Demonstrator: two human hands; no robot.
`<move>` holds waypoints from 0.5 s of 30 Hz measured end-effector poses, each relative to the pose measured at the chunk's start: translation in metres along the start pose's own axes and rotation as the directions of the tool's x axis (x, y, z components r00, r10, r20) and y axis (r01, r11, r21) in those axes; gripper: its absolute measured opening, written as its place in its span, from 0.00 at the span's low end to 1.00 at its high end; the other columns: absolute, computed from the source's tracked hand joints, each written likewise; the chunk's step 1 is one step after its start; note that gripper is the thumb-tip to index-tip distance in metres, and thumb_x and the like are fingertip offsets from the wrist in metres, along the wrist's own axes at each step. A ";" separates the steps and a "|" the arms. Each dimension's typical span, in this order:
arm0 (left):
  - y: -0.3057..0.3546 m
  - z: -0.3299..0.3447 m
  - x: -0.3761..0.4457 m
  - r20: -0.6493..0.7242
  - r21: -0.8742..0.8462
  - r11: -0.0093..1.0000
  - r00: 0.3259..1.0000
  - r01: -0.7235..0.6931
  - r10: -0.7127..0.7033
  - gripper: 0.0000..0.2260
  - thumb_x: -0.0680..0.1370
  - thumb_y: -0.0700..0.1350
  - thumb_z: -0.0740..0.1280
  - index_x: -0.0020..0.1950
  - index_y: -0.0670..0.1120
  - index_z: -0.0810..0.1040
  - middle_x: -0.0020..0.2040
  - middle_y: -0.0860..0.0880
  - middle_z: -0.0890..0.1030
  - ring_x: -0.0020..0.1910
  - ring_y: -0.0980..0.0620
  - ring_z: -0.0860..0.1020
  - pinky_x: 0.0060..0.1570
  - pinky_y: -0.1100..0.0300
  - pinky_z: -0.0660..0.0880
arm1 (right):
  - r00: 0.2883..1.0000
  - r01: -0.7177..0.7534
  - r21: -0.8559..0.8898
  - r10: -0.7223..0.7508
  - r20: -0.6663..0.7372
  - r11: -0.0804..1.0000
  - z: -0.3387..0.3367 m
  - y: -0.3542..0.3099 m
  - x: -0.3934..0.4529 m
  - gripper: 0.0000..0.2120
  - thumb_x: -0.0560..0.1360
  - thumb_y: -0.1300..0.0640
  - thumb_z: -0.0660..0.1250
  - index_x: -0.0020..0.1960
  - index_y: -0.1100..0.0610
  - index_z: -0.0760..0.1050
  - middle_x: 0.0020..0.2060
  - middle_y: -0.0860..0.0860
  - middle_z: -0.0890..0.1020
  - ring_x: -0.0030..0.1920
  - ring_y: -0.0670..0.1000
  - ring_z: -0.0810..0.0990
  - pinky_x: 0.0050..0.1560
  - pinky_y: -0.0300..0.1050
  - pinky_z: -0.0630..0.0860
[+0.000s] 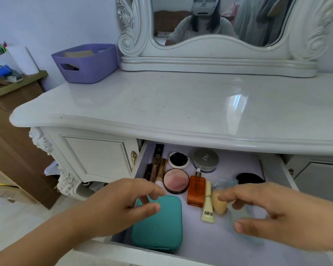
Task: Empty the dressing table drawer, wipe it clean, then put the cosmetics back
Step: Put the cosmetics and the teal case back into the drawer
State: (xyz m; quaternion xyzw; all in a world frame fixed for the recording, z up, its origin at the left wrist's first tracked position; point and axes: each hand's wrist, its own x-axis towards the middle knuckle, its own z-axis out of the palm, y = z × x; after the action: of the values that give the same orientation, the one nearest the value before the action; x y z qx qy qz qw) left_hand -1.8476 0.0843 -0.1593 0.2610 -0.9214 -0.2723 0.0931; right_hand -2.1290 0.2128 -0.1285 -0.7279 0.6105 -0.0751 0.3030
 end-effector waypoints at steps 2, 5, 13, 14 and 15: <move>0.004 0.005 -0.014 -0.074 0.022 1.000 0.997 0.017 -0.016 0.24 0.69 0.71 0.53 0.58 0.62 0.74 0.49 0.69 0.77 0.48 0.68 0.76 0.48 0.63 0.76 | 0.997 -0.024 -0.008 0.023 -0.077 1.000 0.007 0.000 -0.021 0.33 0.54 0.18 0.48 0.59 0.22 0.57 0.58 0.25 0.66 0.61 0.31 0.67 0.56 0.29 0.69; 0.012 0.017 -0.033 -0.208 0.079 0.996 0.978 0.038 -0.021 0.23 0.69 0.72 0.54 0.57 0.62 0.73 0.47 0.67 0.78 0.45 0.67 0.77 0.45 0.60 0.77 | 0.970 -0.055 0.012 0.056 -0.237 0.998 0.024 0.000 -0.047 0.32 0.51 0.16 0.49 0.56 0.17 0.55 0.56 0.21 0.66 0.59 0.28 0.69 0.59 0.25 0.67; 0.031 0.042 -0.047 -0.442 0.225 0.966 0.897 0.129 -0.016 0.12 0.75 0.57 0.58 0.46 0.56 0.79 0.44 0.62 0.79 0.40 0.64 0.77 0.37 0.68 0.71 | 0.817 -0.042 -0.006 0.031 -0.576 0.999 0.071 0.000 -0.077 0.11 0.68 0.38 0.67 0.51 0.32 0.75 0.50 0.30 0.78 0.51 0.30 0.76 0.49 0.15 0.64; 0.032 0.042 -0.045 -0.458 0.243 0.962 0.889 0.122 0.003 0.11 0.75 0.55 0.58 0.46 0.55 0.80 0.44 0.61 0.80 0.40 0.63 0.77 0.38 0.69 0.71 | 0.826 -0.041 -0.071 -0.006 -0.564 0.997 0.071 -0.001 -0.075 0.10 0.70 0.36 0.64 0.51 0.35 0.76 0.50 0.32 0.80 0.51 0.33 0.76 0.51 0.17 0.64; 0.032 0.042 -0.043 -0.473 0.263 0.958 0.880 0.115 0.025 0.12 0.75 0.54 0.59 0.46 0.53 0.81 0.45 0.59 0.80 0.41 0.63 0.77 0.39 0.70 0.70 | 0.829 -0.068 -0.100 0.000 -0.559 0.993 0.070 -0.002 -0.071 0.15 0.71 0.33 0.59 0.51 0.39 0.77 0.50 0.36 0.81 0.51 0.37 0.76 0.54 0.21 0.64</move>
State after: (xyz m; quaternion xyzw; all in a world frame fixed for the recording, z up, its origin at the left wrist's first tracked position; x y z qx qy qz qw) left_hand -1.8382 0.1491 -0.1782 0.3515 -0.8939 -0.0681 0.2698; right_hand -2.1114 0.3040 -0.1651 -0.6797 0.6884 -0.2434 0.0703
